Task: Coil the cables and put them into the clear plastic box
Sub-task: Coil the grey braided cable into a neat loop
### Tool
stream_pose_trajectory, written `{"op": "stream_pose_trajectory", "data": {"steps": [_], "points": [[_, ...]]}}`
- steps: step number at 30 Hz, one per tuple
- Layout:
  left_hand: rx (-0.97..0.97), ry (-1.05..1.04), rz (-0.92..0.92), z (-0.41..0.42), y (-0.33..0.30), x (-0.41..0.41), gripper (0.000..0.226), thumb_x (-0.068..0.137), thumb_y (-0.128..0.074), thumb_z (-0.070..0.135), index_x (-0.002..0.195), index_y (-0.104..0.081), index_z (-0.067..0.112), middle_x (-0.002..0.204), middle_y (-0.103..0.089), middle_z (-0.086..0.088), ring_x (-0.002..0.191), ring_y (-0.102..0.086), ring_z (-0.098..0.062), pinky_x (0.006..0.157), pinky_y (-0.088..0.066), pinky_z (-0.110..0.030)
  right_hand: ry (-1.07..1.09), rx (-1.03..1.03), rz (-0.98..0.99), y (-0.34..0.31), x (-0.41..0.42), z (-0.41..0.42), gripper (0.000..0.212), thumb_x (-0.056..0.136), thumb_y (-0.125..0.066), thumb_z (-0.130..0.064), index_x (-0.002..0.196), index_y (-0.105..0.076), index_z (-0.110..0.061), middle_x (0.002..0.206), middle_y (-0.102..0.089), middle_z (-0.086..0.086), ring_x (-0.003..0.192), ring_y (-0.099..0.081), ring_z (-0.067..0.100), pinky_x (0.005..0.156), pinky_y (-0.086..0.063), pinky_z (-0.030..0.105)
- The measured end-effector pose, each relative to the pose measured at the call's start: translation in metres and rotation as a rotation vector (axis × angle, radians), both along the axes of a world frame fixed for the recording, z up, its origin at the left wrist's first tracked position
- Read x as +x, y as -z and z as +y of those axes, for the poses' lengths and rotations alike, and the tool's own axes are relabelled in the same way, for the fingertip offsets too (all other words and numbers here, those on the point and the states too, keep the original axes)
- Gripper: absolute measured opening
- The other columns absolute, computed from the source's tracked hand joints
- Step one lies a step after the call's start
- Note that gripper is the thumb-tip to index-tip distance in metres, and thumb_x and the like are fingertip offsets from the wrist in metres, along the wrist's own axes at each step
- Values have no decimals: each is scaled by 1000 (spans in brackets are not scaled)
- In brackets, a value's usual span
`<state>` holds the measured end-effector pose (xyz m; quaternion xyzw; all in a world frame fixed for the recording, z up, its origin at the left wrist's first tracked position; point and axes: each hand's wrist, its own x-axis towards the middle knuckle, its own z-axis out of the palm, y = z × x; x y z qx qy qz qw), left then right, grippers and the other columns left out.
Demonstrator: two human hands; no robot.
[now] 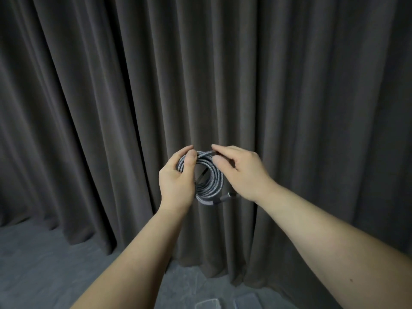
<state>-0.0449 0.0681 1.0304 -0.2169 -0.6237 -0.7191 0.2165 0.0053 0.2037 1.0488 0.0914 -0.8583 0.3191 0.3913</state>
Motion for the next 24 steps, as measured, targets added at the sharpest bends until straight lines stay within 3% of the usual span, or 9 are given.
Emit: {"op": "stream_pose_trajectory", "data": {"steps": [2, 4, 8, 10, 12, 15, 18, 21, 24], "points": [[16, 2, 1, 0, -1, 1, 11, 95, -60, 29, 98, -69, 33, 67, -64, 14, 59, -54, -9, 73, -53, -38, -90, -53, -127, 2, 0, -3, 64, 82, -58, -45, 139, -49, -17, 121, -54, -9, 114, -57, 12, 101, -45, 35], [25, 6, 2, 0, -3, 3, 11, 95, -59, 28, 96, -68, 34, 68, -66, 16, 51, -50, -5, 63, -52, -32, -178, -113, -207, 2, -1, -4, 75, 78, -62, -42, 145, -38, -18, 125, -47, -9, 118, -55, 12, 104, -44, 38], [35, 6, 11, 1, -6, 2, 13, 96, -58, 26, 96, -68, 33, 63, -63, 15, 48, -47, -5, 53, -51, -28, -127, 61, -302, -2, -1, -1, 83, 84, -68, -30, 152, -20, -25, 140, -43, -2, 129, -44, 13, 111, -34, 33], [42, 2, 11, 1, -6, 2, 13, 96, -58, 25, 97, -68, 31, 58, -59, 14, 46, -46, -5, 49, -50, -25, -141, 26, -307, -4, -4, 1, 82, 84, -68, -29, 151, -22, -27, 140, -45, 1, 128, -46, 15, 111, -35, 36], [65, 11, 5, 2, -7, 1, 12, 96, -58, 26, 95, -69, 32, 64, -65, 14, 52, -51, -4, 55, -51, -25, -212, -98, -298, -5, -8, -1, 81, 78, -68, -29, 149, -29, -28, 136, -50, 3, 123, -53, 15, 108, -40, 38], [69, 31, 26, 4, -7, -2, 13, 92, -60, 38, 96, -71, 35, 84, -72, 1, 70, -58, -13, 76, -54, -43, -388, -375, -278, -6, -9, 0, 71, 82, -67, -2, 144, -39, -23, 128, -60, 6, 114, -59, 13, 105, -44, 35], [115, 37, 26, 8, -10, -1, 14, 95, -58, 28, 99, -71, 26, 80, -69, 0, 71, -58, -14, 74, -52, -38, -531, -559, -256, -4, -10, 2, 64, 79, -65, 10, 132, -51, -24, 121, -65, 10, 106, -60, 12, 104, -45, 33], [157, 65, 9, 11, -13, 0, 13, 96, -58, 24, 96, -71, 28, 78, -71, 8, 64, -58, -11, 58, -52, -22, -646, -733, -226, 5, -16, 3, 46, 78, -63, 14, 111, -60, -17, 98, -71, -2, 89, -66, 9, 81, -53, 23], [171, 97, -26, 13, -11, -2, 10, 93, -61, 29, 96, -71, 28, 82, -73, 6, 70, -63, -11, 64, -54, -25, -706, -863, -212, 9, -17, 7, 37, 74, -64, 10, 103, -57, -13, 82, -72, -3, 73, -68, 11, 64, -54, 22]]}}
